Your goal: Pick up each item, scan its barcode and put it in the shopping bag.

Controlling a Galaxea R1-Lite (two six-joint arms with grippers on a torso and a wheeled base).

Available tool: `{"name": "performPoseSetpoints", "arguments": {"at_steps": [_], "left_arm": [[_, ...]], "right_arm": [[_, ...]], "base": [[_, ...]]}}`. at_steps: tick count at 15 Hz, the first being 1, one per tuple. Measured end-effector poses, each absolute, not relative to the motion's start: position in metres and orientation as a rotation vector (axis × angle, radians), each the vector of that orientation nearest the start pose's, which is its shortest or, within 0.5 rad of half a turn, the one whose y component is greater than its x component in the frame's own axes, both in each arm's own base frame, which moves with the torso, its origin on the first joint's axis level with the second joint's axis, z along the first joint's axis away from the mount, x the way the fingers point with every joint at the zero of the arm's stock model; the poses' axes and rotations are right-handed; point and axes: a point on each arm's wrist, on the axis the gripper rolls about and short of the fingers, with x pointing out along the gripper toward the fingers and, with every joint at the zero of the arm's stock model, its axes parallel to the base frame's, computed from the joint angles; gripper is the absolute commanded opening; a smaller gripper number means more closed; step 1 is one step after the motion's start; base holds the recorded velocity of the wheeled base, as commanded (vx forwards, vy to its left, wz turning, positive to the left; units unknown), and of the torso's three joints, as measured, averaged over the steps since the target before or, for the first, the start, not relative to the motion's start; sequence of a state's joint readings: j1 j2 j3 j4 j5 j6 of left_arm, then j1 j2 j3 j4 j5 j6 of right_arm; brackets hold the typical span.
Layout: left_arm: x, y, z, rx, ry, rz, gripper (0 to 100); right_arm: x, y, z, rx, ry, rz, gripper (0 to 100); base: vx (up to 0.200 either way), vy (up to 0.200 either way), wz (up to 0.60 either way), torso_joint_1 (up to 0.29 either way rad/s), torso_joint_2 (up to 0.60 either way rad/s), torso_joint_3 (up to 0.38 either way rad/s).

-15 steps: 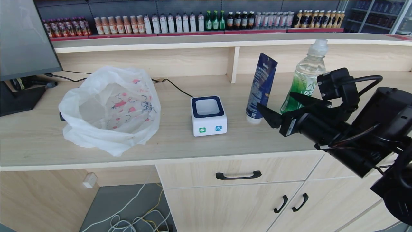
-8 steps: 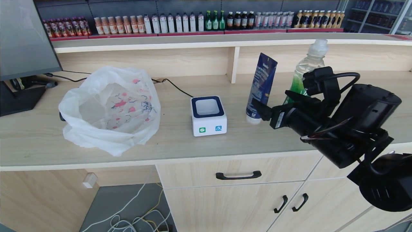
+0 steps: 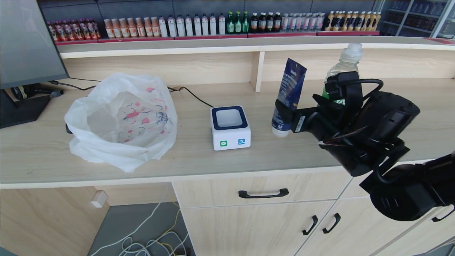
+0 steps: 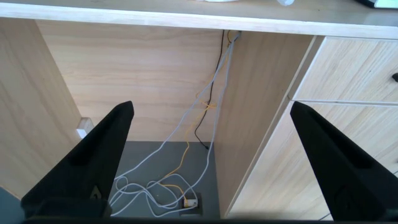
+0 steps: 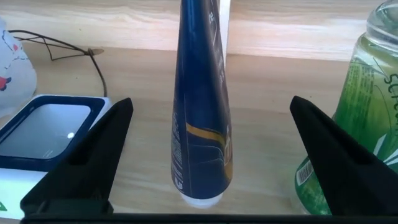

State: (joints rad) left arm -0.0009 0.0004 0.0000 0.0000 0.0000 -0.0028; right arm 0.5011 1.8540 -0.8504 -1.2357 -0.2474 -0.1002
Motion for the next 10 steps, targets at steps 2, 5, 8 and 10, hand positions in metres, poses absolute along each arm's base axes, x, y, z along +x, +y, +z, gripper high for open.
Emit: {"name": "performPoseSetpoints", "arguments": {"at_steps": [2,5,8,10], "left_arm": [[-0.023,0.000,0.075,-0.003,0.000,0.000,100],[-0.023,0.000,0.075,-0.003,0.000,-0.001,100],[-0.023,0.000,0.075,-0.003,0.000,-0.001,100],[-0.023,0.000,0.075,-0.003,0.000,-0.001,100]], "right_arm": [[0.304,0.159,0.201,-0.011,-0.220,0.240,100],[0.309,0.162,0.200,-0.010,-0.222,0.238,100],[0.318,0.167,0.203,-0.014,-0.244,0.228,100],[0.323,0.169,0.201,-0.014,-0.245,0.227,100]], "base": [[0.000,0.000,0.00,0.000,0.00,0.000],[0.000,0.000,0.00,0.000,0.00,0.000],[0.000,0.000,0.00,0.000,0.00,0.000],[0.000,0.000,0.00,0.000,0.00,0.000]]}}
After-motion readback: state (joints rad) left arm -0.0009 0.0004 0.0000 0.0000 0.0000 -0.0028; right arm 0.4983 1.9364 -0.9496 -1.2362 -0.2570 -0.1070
